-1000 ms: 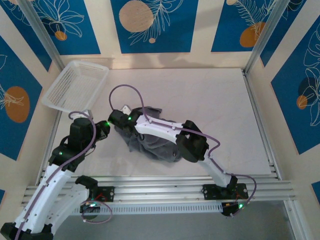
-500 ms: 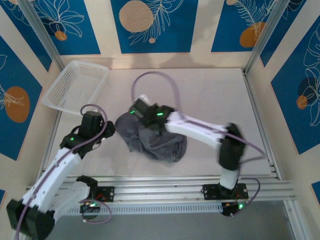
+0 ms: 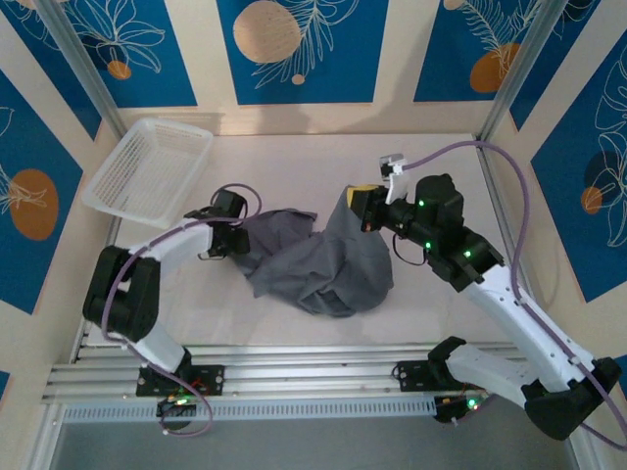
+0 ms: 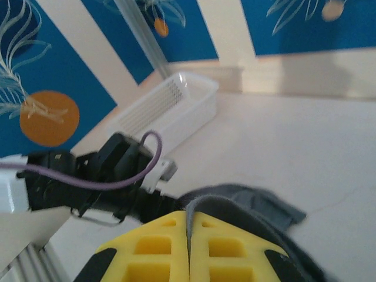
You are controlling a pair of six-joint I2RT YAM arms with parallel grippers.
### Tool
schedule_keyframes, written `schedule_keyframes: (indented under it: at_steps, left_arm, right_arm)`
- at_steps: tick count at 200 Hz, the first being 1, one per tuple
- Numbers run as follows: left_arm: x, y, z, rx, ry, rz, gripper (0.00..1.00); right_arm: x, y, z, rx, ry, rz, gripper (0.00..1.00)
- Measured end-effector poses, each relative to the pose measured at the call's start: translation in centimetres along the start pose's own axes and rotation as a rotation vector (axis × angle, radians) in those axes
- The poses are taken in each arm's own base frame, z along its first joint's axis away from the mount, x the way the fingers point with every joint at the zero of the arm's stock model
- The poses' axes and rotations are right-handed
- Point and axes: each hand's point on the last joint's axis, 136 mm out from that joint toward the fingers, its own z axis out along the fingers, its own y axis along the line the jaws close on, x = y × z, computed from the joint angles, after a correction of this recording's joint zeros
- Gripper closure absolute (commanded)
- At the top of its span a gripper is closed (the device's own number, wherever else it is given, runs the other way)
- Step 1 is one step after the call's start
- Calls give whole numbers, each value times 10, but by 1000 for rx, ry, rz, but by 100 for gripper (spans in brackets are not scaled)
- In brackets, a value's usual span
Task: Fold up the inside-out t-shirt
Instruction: Flatten out the T-shirt at the center of the table.
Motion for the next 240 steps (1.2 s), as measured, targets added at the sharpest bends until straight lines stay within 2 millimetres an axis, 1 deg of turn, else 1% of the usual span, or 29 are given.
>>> schedule_keyframes:
  at_steps: [13, 28, 35, 46, 59, 92, 104, 108, 117, 145, 152, 160, 166, 171, 179, 190, 199, 200, 207, 208, 210, 216, 218, 222, 227, 228, 232, 235, 240]
  left_arm:
    - [-6, 3, 7, -31, -3, 18, 46]
    - [-21, 1, 14, -53, -10, 33, 47]
    - [-30, -2, 18, -57, -19, 35, 49]
    - [-37, -6, 23, -55, -25, 39, 52]
    - [-36, -7, 28, -54, -16, 49, 55]
    - [-27, -6, 43, -75, 37, 62, 61]
    - [-30, -6, 43, -77, 34, 64, 73]
    - [-32, -5, 43, -78, 31, 57, 80]
    - [-33, -3, 43, -80, 29, 57, 100]
    - [-37, 9, 43, -72, 38, 17, 100]
    - [-40, 10, 39, -60, 32, 4, 100]
    - [-46, 12, 31, -35, 17, -15, 100]
    - [-52, 13, 21, -11, -1, -34, 100]
    - [-59, 13, 10, 16, -25, -52, 100]
    - [-72, 15, -11, 56, -72, -87, 100]
    - [-97, 19, -49, 129, -163, -144, 100]
    - [-123, 24, -89, 190, -263, -190, 100]
    - [-127, 25, -96, 199, -282, -197, 100]
    - [-143, 29, -126, 242, -357, -220, 100]
    - [-147, 30, -134, 252, -375, -226, 100]
    - [-150, 31, -141, 264, -392, -230, 100]
    - [-164, 36, -174, 299, -472, -244, 100]
    - [-166, 37, -181, 306, -487, -248, 100]
    - [-173, 40, -203, 326, -540, -254, 100]
    - [-177, 42, -223, 344, -585, -258, 100]
    - [-178, 43, -230, 349, -601, -260, 100]
    - [-180, 46, -244, 360, -633, -266, 100]
    - [-181, 49, -258, 371, -664, -271, 100]
    - [-180, 53, -275, 381, -701, -275, 100]
  right_arm:
    - [7, -2, 4, -10, 28, 9, 100]
    - [6, -3, 4, -20, 31, 15, 100]
    - [5, -4, 3, -25, 31, 21, 100]
    - [3, -7, 4, -26, 32, 27, 100]
    - [0, -10, 5, -26, 31, 34, 100]
    - [-6, -17, 5, -24, 27, 62, 100]
    - [-8, -21, 3, -19, 22, 80, 100]
    - [-9, -22, 3, -16, 19, 84, 100]
    - [-12, -25, 2, -10, 13, 99, 100]
    - [-23, -40, -4, 26, -19, 154, 100]
    - [-29, -43, -7, 37, -34, 168, 100]
    - [-37, -50, -11, 57, -58, 184, 100]
    - [-47, -55, -17, 74, -83, 198, 100]
    - [-55, -59, -21, 85, -100, 209, 100]
    - [-73, -66, -31, 110, -147, 225, 100]
    - [-99, -75, -48, 142, -221, 245, 100]
    - [-124, -82, -65, 163, -293, 257, 100]
    - [-128, -83, -69, 166, -307, 258, 100]
    - [-146, -85, -82, 174, -363, 261, 100]
    - [-151, -85, -85, 174, -376, 263, 100]
    - [-154, -86, -88, 174, -386, 265, 100]
    - [-171, -86, -102, 177, -439, 262, 100]
    - [-174, -86, -104, 177, -449, 259, 100]
    - [-183, -84, -112, 174, -480, 255, 100]
    - [-191, -82, -119, 170, -506, 246, 100]
    - [-193, -81, -121, 167, -513, 246, 100]
    - [-198, -78, -125, 160, -529, 242, 100]
    - [-202, -75, -129, 153, -544, 238, 100]
    - [-207, -72, -133, 144, -559, 231, 100]
